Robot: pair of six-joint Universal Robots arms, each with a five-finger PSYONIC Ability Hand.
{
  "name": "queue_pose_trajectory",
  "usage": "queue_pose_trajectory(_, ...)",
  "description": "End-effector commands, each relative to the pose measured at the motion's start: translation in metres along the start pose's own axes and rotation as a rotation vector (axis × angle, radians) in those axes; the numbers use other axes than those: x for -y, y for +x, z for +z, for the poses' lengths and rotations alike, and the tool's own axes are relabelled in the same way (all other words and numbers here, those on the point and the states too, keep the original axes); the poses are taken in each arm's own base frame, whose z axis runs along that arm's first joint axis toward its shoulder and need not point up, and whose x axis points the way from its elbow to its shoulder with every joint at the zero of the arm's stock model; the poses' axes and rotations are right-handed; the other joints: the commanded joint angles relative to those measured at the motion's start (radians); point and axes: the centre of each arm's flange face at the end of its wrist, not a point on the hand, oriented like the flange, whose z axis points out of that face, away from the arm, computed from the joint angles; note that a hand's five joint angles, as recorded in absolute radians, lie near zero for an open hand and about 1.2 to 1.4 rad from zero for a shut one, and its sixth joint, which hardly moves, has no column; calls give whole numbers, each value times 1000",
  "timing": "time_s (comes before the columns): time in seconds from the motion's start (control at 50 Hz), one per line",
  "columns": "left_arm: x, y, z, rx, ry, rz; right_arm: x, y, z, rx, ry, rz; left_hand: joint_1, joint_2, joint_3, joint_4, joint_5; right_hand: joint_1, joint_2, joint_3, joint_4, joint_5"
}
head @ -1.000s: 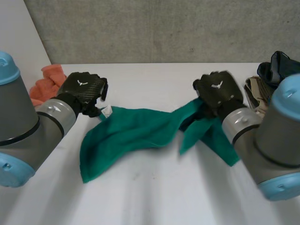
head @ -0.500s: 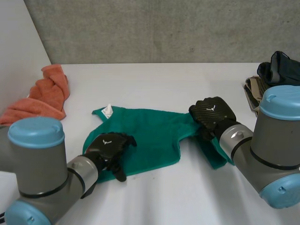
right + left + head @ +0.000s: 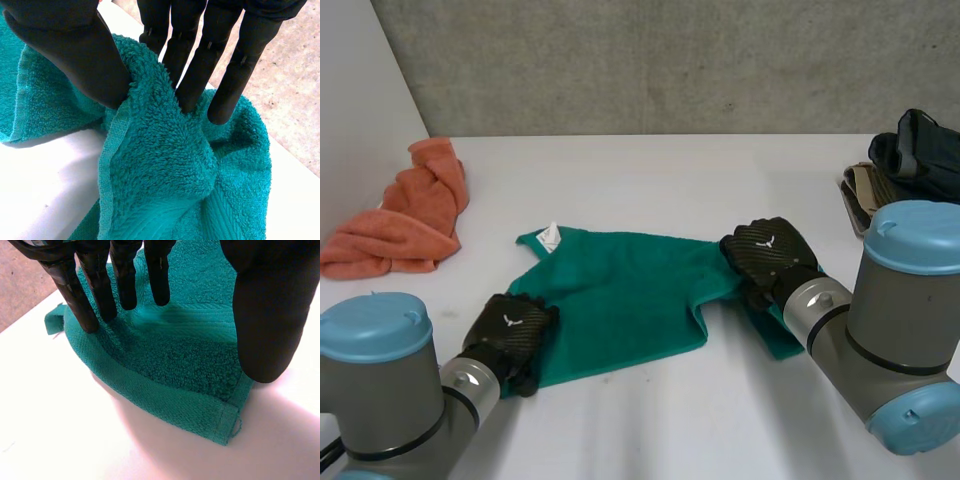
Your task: Fold the laundry.
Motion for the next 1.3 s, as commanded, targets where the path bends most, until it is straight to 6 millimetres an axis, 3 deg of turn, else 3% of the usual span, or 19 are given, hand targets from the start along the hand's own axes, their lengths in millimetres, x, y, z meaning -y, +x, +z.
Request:
queue_pose_trajectory(0.02,-3,-3,9,8,-6,-12,-1,-1,0,2,-3,-1,94,97,98,94,86,283,217,207,200,248)
queue_pose_trajectory(0.32,11,-16,43,54,67,27,-5,-4,-1,6,-3,-8,443,446,447,443,436,283,217,207,200,248)
queue_pose_trajectory(0.42,16,-19,49,67,86,64,-4,-2,-1,0,-2,-9,1011,1014,1015,1011,1003,283,217,207,200,248)
queue_pose_trajectory(0.46,20,-23,48,78,100,63,-4,0,-1,-7,0,-8,1012,1016,1017,1013,1005,283,217,207,200,248)
queue_pose_trajectory(0.6,84,-51,6,186,300,54,14,11,-3,-43,38,-19,1012,1016,1017,1013,1005,283,217,207,200,248)
queue_pose_trajectory(0.72,142,-76,-58,251,488,-31,76,43,-40,-122,110,-144,1012,1016,1017,1013,1005,283,217,207,200,248)
queue_pose_trajectory(0.8,167,-90,-88,263,536,-88,104,71,-56,-187,108,-195,1012,1016,1017,1013,1005,283,217,207,200,248)
queue_pose_trajectory(0.9,181,-100,-95,267,522,-106,129,88,-73,-196,84,-221,1012,1016,1017,1013,1005,283,217,207,200,248)
queue_pose_trajectory(0.94,180,-102,-91,261,497,-106,131,89,-75,-174,50,-232,1012,1016,1017,1013,1005,283,217,207,200,248)
queue_pose_trajectory(0.96,171,-100,-72,232,428,-110,130,90,-74,-165,34,-237,1012,1016,1017,1013,1005,283,217,207,200,248)
queue_pose_trajectory(1.04,149,-95,-31,184,305,-114,97,86,-35,-98,-105,-314,1012,1016,1017,1013,1005,283,217,207,200,248)
queue_pose_trajectory(1.06,145,-94,-11,172,275,-111,93,86,-29,-88,-114,-329,1012,1016,1017,1013,1005,283,217,207,200,248)
queue_pose_trajectory(1.08,145,-94,-11,172,274,-111,89,86,-22,-82,-125,-341,1012,1016,1017,1013,1005,283,217,207,200,248)
queue_pose_trajectory(1.12,143,-96,23,169,260,-98,81,88,-2,-94,-142,-355,1012,1016,1017,1013,1005,283,217,207,200,248)
queue_pose_trajectory(1.14,144,-97,28,173,267,-95,82,92,8,-122,-127,-358,1012,1016,1017,1013,1005,283,217,207,200,248)
queue_pose_trajectory(1.16,153,-105,44,201,304,-85,84,99,24,-178,-94,-366,1012,1016,1017,1013,1005,283,217,207,200,248)
queue_pose_trajectory(1.22,178,-118,60,255,409,-73,104,118,50,-349,52,-387,1012,1016,1017,1013,1005,283,217,207,200,248)
queue_pose_trajectory(1.28,225,-139,56,347,607,-73,134,137,57,-505,232,-392,1012,1016,1017,1013,1005,283,217,207,200,248)
queue_pose_trajectory(1.3,236,-143,52,367,659,-70,155,146,57,-592,359,-396,1012,1016,1017,1013,1005,283,217,207,200,248)
